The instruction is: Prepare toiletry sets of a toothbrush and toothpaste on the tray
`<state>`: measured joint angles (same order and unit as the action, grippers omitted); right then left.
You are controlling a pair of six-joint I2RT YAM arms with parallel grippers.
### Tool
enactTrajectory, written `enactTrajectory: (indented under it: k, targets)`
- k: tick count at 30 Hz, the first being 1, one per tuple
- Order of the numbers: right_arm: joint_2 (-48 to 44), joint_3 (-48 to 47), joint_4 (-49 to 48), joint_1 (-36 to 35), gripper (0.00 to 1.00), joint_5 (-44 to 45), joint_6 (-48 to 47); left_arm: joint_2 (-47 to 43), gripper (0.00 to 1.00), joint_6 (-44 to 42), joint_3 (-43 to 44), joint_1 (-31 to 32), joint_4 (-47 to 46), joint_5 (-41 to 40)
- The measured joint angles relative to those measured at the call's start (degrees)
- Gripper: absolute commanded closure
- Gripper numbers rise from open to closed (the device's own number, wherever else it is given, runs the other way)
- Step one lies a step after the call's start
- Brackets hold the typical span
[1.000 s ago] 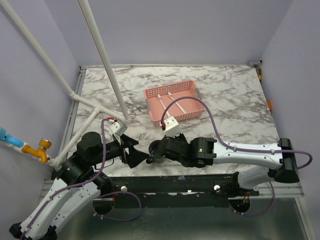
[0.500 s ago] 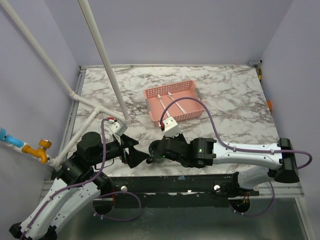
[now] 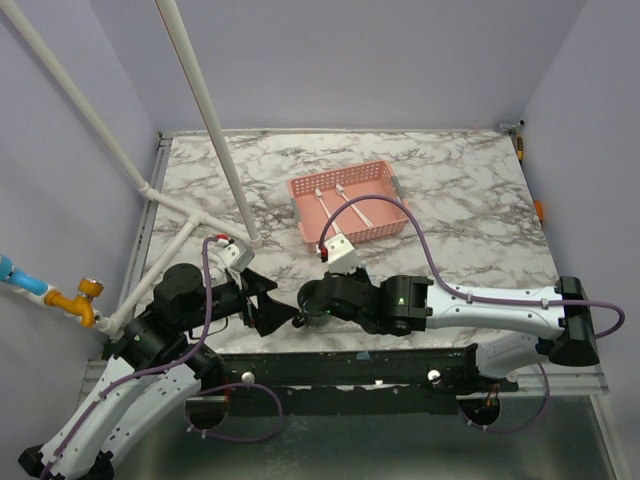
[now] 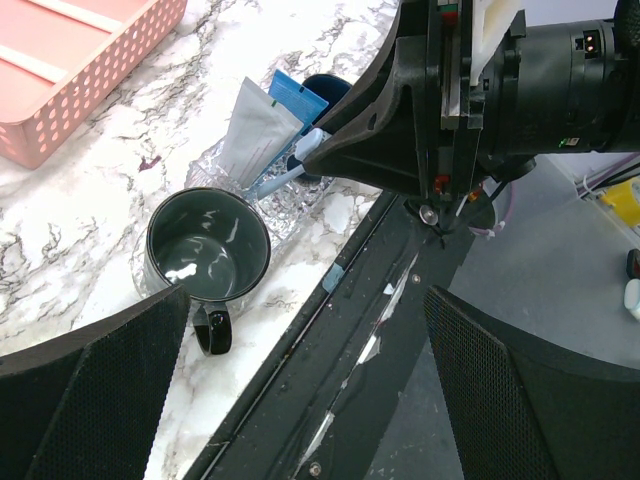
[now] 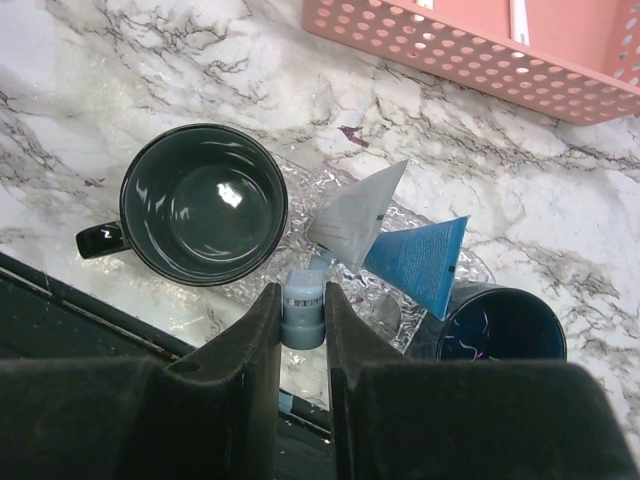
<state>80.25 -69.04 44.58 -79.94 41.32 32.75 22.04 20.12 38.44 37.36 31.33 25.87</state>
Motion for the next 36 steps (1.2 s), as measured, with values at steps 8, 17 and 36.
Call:
enactTrajectory:
  k: [8, 17, 36]
  targets:
    - [-0.1, 0.0, 0.0, -0.3, 0.75, -1.3, -0.6, 0.0, 0.01, 0.0, 0.0, 0.0, 0.0, 0.0]
    - [0.0, 0.1, 0.0, -0.8, 0.74, -3.1, -0.6, 0.0, 0.01, 0.0, 0.0, 0.0, -0.1, 0.0]
    - [0.6, 0.1, 0.2, -1.7, 0.71, -3.8, 0.2, 0.0, 0.01, 0.0, 0.0, 0.0, -0.4, 0.0]
